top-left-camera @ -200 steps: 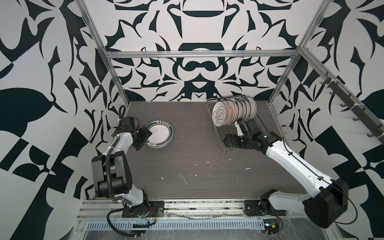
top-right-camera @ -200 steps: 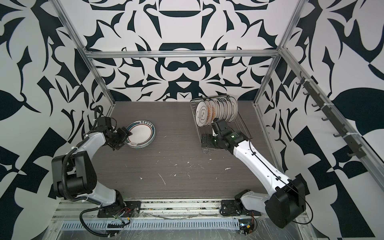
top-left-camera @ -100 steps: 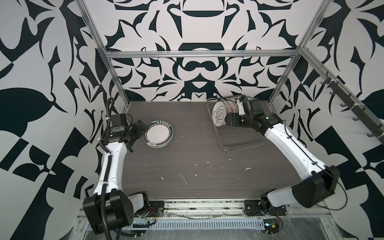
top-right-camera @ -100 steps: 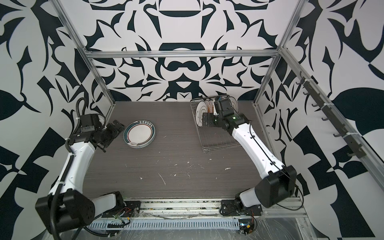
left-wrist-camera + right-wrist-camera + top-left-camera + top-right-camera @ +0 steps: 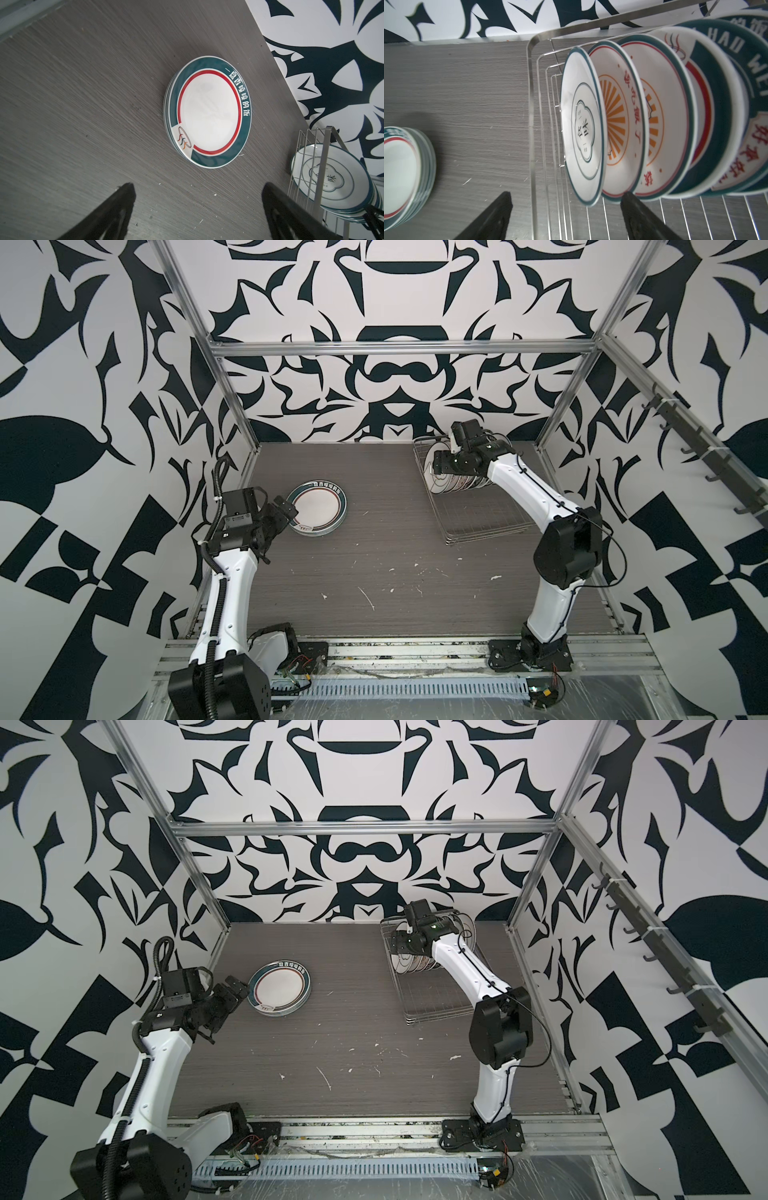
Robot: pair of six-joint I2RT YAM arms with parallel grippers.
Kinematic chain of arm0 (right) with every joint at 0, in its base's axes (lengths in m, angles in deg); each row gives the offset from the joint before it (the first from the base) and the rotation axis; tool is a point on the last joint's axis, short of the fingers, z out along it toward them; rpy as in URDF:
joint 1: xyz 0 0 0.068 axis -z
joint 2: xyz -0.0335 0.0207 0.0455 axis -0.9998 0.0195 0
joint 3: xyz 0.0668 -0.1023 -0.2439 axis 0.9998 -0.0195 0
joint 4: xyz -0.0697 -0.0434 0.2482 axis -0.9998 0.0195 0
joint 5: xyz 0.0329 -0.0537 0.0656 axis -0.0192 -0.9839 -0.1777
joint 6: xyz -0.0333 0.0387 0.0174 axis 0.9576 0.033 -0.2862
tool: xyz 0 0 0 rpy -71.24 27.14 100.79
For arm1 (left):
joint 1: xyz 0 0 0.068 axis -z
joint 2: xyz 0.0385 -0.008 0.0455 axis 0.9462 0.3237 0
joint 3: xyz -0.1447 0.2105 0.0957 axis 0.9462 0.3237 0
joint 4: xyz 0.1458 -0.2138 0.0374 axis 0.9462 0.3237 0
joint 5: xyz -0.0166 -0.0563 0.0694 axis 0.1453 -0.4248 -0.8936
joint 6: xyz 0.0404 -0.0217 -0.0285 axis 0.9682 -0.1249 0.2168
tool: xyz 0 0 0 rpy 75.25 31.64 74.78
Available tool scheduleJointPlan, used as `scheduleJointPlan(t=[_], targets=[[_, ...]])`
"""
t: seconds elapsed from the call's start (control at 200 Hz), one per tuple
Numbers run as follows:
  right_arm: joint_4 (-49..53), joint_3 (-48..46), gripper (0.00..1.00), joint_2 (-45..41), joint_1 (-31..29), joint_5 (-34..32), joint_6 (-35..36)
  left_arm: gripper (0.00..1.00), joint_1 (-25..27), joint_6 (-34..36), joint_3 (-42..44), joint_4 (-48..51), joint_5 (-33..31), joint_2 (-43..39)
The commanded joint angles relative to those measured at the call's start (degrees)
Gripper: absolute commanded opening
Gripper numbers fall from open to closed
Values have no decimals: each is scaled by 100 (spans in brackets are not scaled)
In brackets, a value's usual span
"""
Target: Unload the plates from the dish rack
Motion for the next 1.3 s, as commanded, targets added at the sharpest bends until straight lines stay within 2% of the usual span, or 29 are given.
scheduleJointPlan(t=[0.0,0.125,0.335,0.62,0.99,1.295], targets=[[30,289,82,24,-3,-289,129,99,-2,-262,71,-174,129,-11],[38,490,77,336,3,-284,268,99,-2,-325,143,-253,322,55],[-97,869,57,797,23,-117,413,99,2,-267,217,-148,187,-29],[-306,1072,39,1130,42,-240,728,99,3,-366,390,-181,285,-65],[-391,1172,0,1058,58,-281,1218,99,2,-283,540,-294,431,-88],[-255,1265,0,465,58,-345,1281,99,-1,-302,680,-476,322,-355]])
